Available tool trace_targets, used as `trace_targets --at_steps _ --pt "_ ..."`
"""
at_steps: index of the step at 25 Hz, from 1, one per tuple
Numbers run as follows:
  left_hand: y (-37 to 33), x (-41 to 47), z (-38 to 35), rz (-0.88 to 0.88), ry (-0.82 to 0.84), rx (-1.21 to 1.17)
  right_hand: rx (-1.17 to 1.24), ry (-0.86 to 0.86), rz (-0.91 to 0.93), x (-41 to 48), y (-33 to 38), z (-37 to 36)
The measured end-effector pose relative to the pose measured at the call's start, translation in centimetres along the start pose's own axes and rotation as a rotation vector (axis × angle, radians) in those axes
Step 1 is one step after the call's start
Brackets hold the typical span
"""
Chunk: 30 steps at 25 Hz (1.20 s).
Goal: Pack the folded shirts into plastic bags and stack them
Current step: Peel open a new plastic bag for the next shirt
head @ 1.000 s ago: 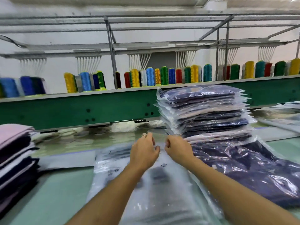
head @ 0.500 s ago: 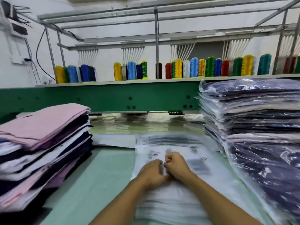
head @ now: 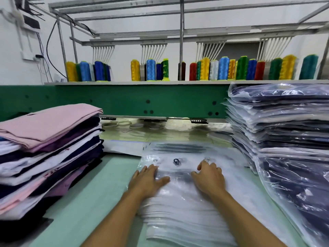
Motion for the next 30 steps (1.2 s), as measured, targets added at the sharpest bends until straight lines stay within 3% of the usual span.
trace_targets --at_steps 5,11,15,19,22,25,30 --pt "2.6 0.8 1.9 0.079 -0.113 0.007 0.011 0.028 -0.071 0.5 -1.7 0.5" --pt "6.3 0.8 4.6 0.237 -0.278 0.048 0.479 0.209 -0.151 -0.2 -1.2 -1.1" --pt "2.6 0.5 5.9 0.036 -0.328 0.09 0.73 0.329 -0.159 -0.8 0.3 -2.0" --pt "-5.7 -1.9 5.1 -0.324 -0.254 -0.344 0.869 0.224 -0.342 -0.5 -0.4 -1.8" --pt "-10.9 -4.0 4.8 -0.517 -0.262 -0.463 0.958 0.185 -0.423 -1.2 0.2 -2.1" --pt "-12.3 -4.6 4.9 -0.59 -0.339 -0.451 1.04 0.207 -0.423 -1.7 1.5 -2.0" --pt "-10.8 -4.0 5.5 -0.557 -0.404 -0.384 1.041 0.324 -0.437 -2.6 2.5 -2.4"
Point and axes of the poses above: each hand's wrist, its own x-axis towards the middle knuckle, its own z-axis out of the back of the hand, y = z × x, the point moved 9 cm from there along x, towards the middle knuckle, and after that the axes turned 14 degrees about -y, right-handed, at the moved point
